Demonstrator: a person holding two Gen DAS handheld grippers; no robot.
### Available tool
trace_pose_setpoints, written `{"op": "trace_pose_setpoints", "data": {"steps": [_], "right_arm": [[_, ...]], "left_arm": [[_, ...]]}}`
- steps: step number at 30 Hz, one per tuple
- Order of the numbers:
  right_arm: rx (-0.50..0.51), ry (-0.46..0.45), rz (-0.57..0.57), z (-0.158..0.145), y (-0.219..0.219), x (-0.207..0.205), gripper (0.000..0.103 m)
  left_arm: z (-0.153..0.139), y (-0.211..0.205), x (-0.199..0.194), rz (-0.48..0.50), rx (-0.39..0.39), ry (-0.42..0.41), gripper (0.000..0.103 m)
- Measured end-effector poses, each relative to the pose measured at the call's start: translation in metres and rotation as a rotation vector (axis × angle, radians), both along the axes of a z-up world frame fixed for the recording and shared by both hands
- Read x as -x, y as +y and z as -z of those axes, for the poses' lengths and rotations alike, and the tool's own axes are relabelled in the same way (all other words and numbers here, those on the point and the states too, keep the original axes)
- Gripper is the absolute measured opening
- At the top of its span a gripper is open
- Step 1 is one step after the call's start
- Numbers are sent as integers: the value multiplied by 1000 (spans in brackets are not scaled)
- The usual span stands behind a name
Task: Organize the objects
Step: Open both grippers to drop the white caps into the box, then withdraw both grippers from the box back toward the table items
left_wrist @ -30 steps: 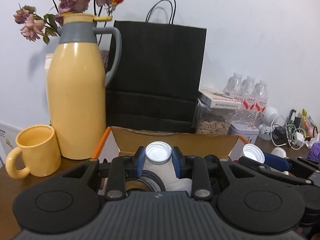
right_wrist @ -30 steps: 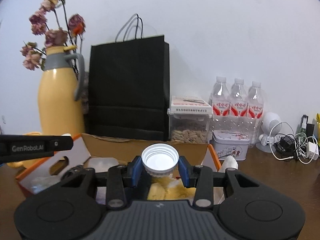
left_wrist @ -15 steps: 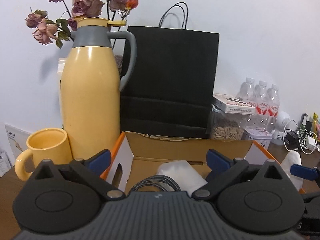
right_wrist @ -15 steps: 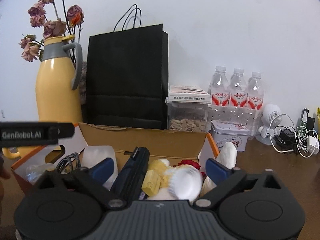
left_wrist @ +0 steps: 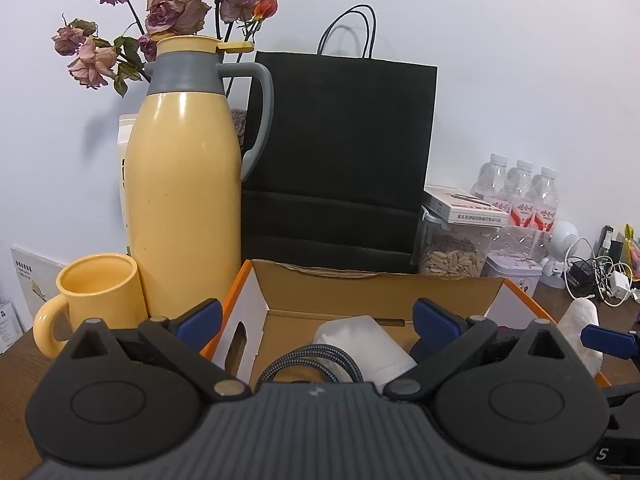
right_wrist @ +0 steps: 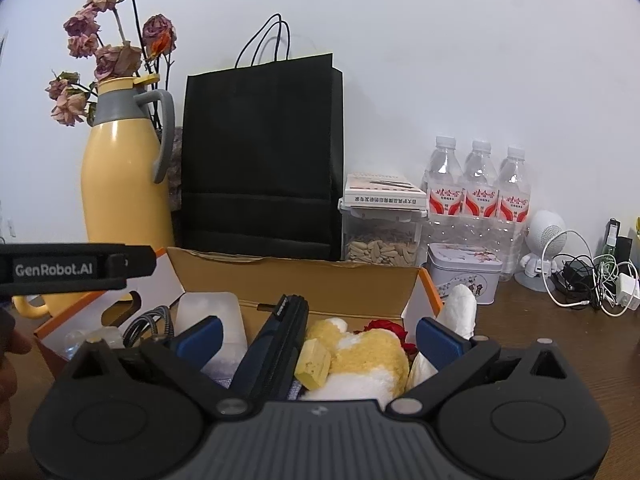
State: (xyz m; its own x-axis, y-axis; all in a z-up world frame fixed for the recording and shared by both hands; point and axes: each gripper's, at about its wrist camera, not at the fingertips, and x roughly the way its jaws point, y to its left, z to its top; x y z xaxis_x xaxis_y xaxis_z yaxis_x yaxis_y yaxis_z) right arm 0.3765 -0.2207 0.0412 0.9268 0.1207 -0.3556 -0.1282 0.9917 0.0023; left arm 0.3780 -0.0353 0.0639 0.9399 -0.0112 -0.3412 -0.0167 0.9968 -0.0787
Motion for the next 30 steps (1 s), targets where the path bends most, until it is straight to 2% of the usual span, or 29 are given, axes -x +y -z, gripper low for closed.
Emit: {"op": "trace_pose_setpoints", "data": {"steps": [10, 19, 30], "right_arm": [[2, -29, -4, -4, 3, 11, 103], [14, -72, -1, -3, 3, 35, 103], [44, -72, -2, 8, 11, 75, 103]], "left_arm": [[4, 7, 10, -7, 8, -13, 103], [4, 23, 36, -16, 26, -55, 103], [18, 35, 68, -10, 14, -6, 103]]}}
